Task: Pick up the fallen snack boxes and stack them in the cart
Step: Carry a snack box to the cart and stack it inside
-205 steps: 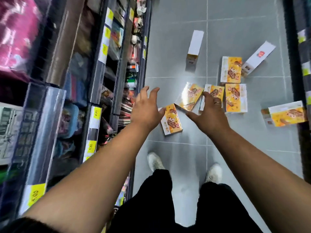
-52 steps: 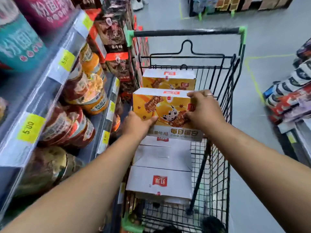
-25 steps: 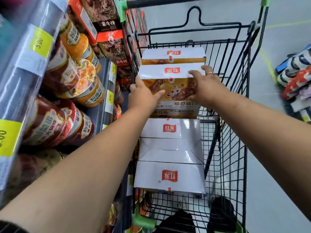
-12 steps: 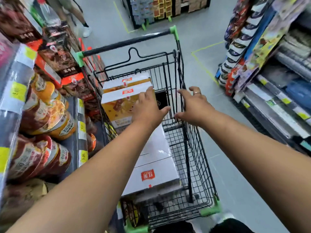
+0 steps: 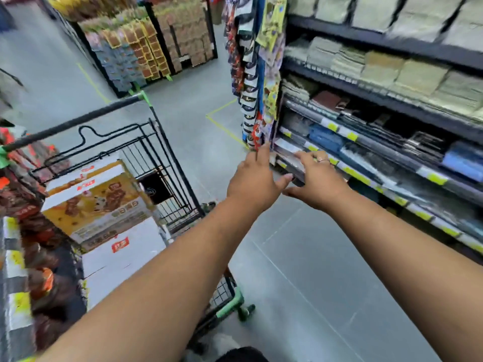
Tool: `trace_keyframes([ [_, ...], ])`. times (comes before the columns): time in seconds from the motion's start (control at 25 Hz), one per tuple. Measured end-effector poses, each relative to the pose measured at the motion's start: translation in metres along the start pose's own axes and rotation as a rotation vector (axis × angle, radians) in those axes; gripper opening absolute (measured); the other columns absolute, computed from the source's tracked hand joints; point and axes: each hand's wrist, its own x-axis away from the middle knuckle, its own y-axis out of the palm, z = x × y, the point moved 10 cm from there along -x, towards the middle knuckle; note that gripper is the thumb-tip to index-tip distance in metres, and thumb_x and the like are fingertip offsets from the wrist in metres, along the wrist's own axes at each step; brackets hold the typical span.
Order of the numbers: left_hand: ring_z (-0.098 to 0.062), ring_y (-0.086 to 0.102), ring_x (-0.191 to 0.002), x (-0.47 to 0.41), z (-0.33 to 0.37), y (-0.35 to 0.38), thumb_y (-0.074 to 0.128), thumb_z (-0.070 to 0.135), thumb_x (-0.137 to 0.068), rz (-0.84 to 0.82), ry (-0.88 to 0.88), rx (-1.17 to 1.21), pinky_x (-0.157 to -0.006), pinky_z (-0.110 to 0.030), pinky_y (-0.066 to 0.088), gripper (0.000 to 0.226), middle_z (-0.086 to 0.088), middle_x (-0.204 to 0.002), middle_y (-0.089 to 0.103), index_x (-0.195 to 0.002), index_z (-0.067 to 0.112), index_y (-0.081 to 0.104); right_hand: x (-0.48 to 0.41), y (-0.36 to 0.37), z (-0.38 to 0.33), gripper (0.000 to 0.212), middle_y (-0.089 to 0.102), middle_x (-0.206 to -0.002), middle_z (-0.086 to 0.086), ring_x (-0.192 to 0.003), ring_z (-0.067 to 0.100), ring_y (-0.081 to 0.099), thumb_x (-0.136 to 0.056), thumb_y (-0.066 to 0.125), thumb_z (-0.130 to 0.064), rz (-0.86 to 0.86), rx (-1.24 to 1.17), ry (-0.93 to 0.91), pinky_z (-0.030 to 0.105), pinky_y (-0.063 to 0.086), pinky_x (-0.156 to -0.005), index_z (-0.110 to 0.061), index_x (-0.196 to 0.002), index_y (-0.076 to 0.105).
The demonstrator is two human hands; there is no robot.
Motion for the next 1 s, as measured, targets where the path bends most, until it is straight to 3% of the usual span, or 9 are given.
trace_keyframes([
  [0.16,-0.033,0.041,-0.13,0.018,0.146,0.06,0.058,0.051,-0.09,-0.073,0.163,0.038,-0.103,-0.04,0.035,0.08,-0.012,-0.146,0.037,-0.152,0.019,0.02,0.069,-0.083,0.126,0.087,0.033,-0.143,0.008,-0.126,0.034,0.042,-0.072,0.075,-0.051,0.138,-0.039,0.167,0.042,0.042,-0.102,-0.033,-0.145,0.031],
  [0.44,-0.032,0.041,-0.13,0.039,0.337,0.126,0.056,0.048,-0.092,-0.165,0.429,0.006,-0.104,-0.041,0.034,0.075,-0.011,-0.143,0.039,-0.151,0.017,0.022,0.163,-0.192,0.271,0.088,0.034,-0.142,0.008,-0.127,0.034,0.039,-0.073,0.077,-0.048,0.289,-0.048,0.388,0.039,0.036,-0.104,-0.033,-0.146,0.031],
  [0.64,-0.03,0.041,-0.13,0.033,0.453,0.14,0.056,0.049,-0.092,-0.208,0.665,0.026,-0.103,-0.043,0.038,0.073,-0.006,-0.144,0.037,-0.151,0.025,0.021,0.208,-0.273,0.331,0.091,0.032,-0.142,0.007,-0.129,0.032,0.036,-0.073,0.077,-0.049,0.439,-0.049,0.508,0.039,0.036,-0.106,-0.033,-0.147,0.028],
  [1.0,-0.03,0.04,-0.131,0.061,0.676,0.125,0.053,0.044,-0.094,-0.238,1.188,0.129,-0.105,-0.04,0.035,0.068,-0.007,-0.146,0.036,-0.151,0.023,0.022,0.31,-0.437,0.399,0.093,0.03,-0.141,0.007,-0.127,0.033,0.037,-0.074,0.075,-0.054,0.753,0.105,0.788,0.043,0.037,-0.106,-0.033,-0.148,0.023],
])
